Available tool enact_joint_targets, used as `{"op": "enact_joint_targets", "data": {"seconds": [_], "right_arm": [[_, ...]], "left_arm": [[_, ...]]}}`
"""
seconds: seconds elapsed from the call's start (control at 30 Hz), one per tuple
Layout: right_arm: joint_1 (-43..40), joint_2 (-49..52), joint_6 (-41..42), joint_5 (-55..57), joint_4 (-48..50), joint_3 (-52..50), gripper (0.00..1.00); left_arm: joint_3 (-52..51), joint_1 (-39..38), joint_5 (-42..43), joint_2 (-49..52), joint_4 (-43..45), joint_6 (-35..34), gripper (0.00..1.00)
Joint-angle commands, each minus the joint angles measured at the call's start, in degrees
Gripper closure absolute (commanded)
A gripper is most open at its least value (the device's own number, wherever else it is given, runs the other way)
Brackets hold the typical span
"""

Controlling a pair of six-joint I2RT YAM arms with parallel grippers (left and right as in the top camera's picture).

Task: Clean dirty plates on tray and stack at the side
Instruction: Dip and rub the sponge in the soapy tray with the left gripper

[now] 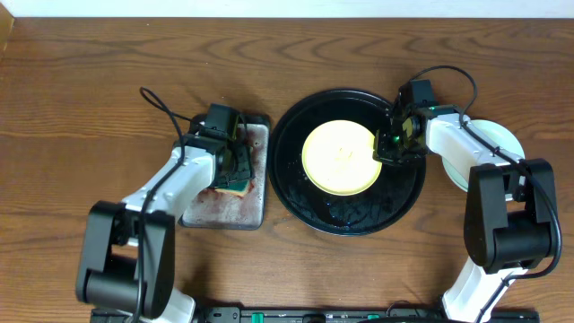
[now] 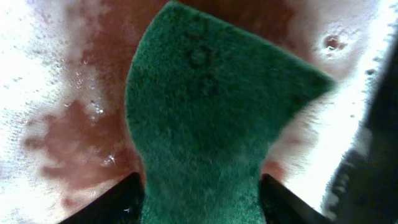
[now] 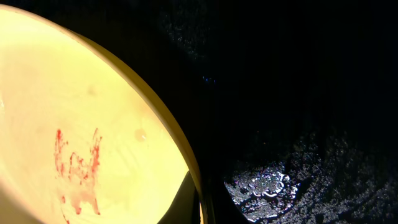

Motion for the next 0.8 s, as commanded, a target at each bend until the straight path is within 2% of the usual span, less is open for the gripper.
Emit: {"op": "enact_joint_targets", "data": {"seconds": [0.0, 0.07, 0.5, 0.77], "right_arm": [[0.2, 1.3, 1.6, 2.4, -0.3, -1.4, 0.99], [0.2, 1.3, 1.6, 2.4, -0.7, -1.4, 0.99], [0.2, 1.3, 0.7, 2.4, -0.7, -1.4, 0.99], [0.2, 1.3, 0.7, 3.9, -0.7, -1.4, 0.99]], "left_arm": [[-0.4, 0.2, -0.9, 1.5, 0.1, 0.3, 0.69], [-0.3, 0.2, -0.9, 1.1, 0.1, 0.3, 0.93], [0.0, 0.8, 0.1, -12.6, -0.1, 0.5, 0.93], [-0.2, 7.7, 18.6, -14.0, 0.4, 3.8, 0.93]]}}
